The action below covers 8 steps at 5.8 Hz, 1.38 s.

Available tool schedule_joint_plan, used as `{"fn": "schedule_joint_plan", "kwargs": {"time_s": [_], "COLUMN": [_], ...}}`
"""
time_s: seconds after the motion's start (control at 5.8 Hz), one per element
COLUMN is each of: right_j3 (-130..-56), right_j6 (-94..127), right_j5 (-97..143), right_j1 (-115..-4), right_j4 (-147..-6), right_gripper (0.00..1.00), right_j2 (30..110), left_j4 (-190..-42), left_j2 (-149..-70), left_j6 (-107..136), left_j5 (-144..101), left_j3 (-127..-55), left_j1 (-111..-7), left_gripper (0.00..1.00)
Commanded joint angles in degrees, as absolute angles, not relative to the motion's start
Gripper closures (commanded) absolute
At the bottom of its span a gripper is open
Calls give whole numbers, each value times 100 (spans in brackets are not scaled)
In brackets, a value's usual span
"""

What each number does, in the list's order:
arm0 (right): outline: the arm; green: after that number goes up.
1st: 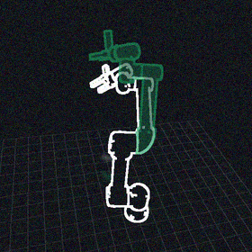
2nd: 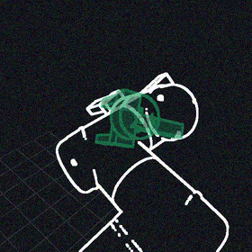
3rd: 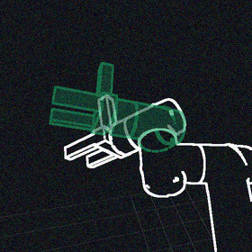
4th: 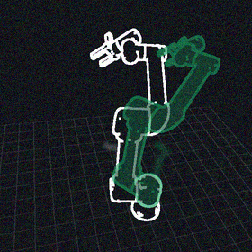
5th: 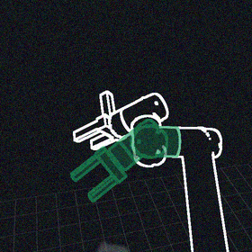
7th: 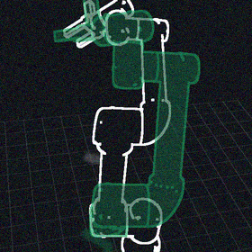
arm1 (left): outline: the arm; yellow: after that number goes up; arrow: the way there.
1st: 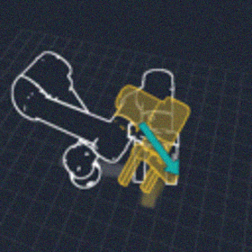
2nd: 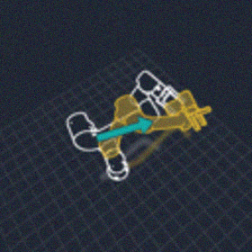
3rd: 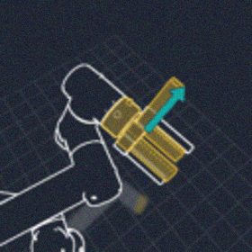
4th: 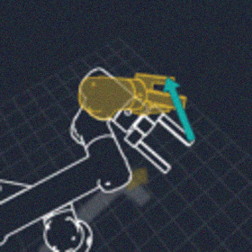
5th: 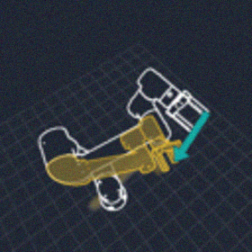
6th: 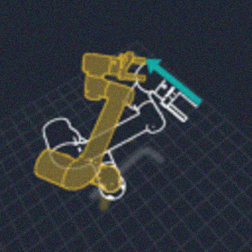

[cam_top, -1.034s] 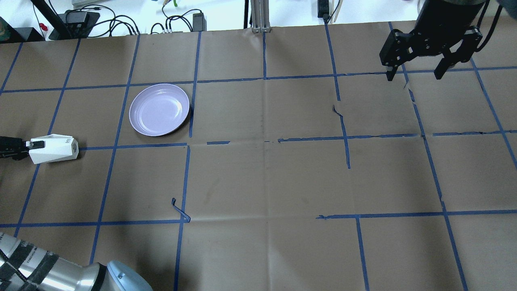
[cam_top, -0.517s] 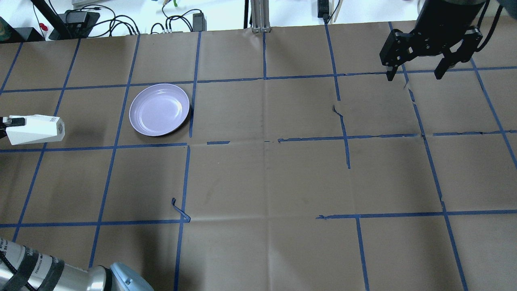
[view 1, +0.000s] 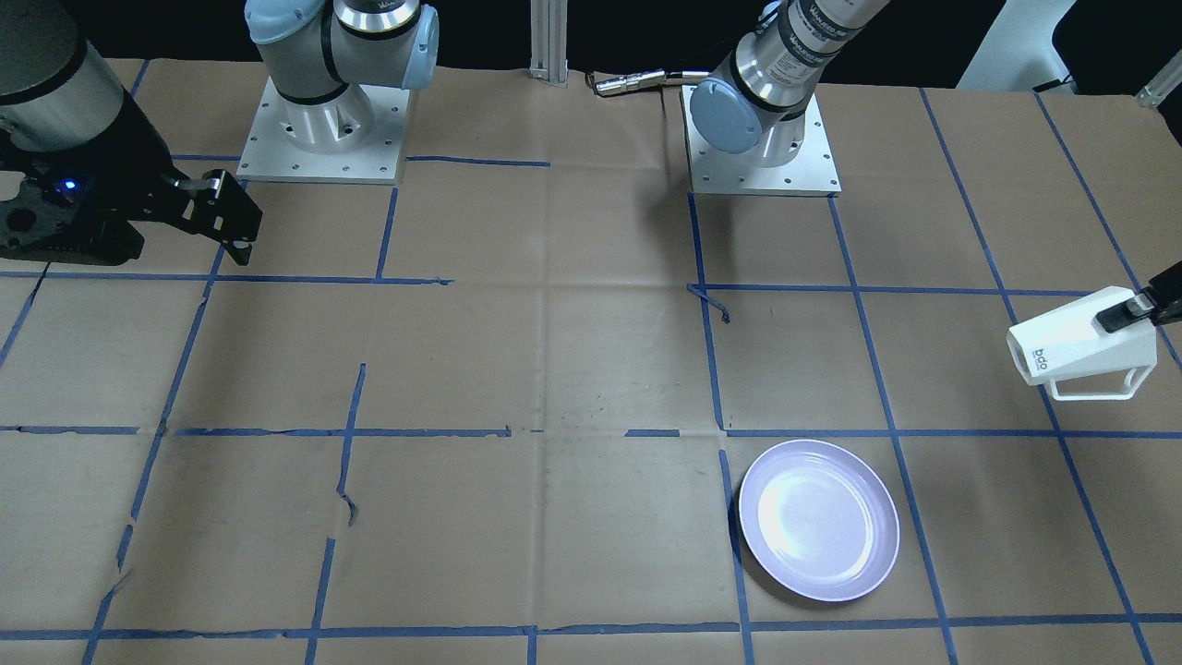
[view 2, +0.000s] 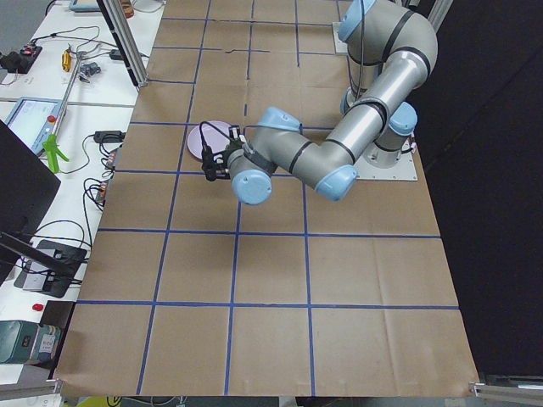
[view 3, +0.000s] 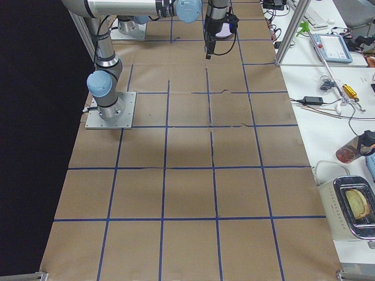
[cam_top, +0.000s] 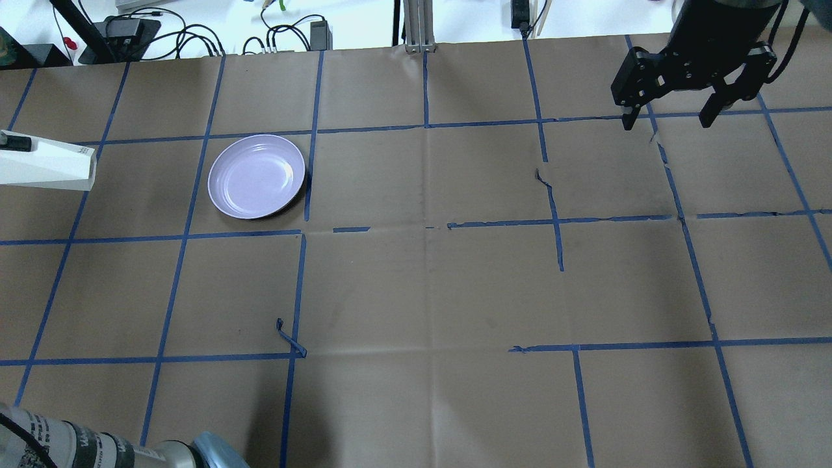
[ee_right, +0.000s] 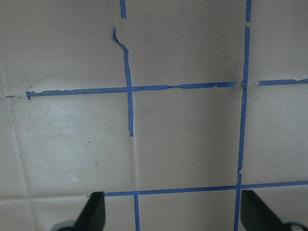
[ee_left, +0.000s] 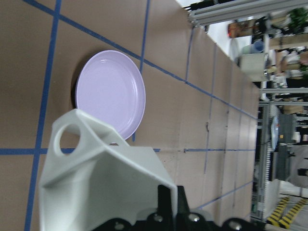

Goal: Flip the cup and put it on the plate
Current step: 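Lift the cup with the left gripper and rotate it upright, then carry the upright cup over the plate with the left gripper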

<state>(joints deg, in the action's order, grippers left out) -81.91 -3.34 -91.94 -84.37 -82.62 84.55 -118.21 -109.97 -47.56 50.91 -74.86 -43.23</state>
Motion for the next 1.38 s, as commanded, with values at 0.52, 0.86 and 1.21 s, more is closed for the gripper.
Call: {"fn": "schedule_joint_plan", "kwargs": {"time_s": [0.52, 0.86, 1.21], "right_j3": [-8191, -8191, -8191], "right_j6": [-334, -334, -334], "right_j5": [-9193, -9193, -9193], "right_j1": [-8438, -8438, -8438], "right_j4": [-8262, -8262, -8262], "right_gripper": [0, 0, 0], "right_j2": [8455, 8455, 8455], "left_j4": [-7506, -5562, -4358], "left_j2": [-10530, -10722, -11115], "left_j6": [-1331, -932, -975], "left_j5": [8711, 9121, 9245], "left_j3": [-8265, -9451, -10297], "left_j1": [-8061, -8463, -8490], "left_gripper": [100, 100, 100]}}
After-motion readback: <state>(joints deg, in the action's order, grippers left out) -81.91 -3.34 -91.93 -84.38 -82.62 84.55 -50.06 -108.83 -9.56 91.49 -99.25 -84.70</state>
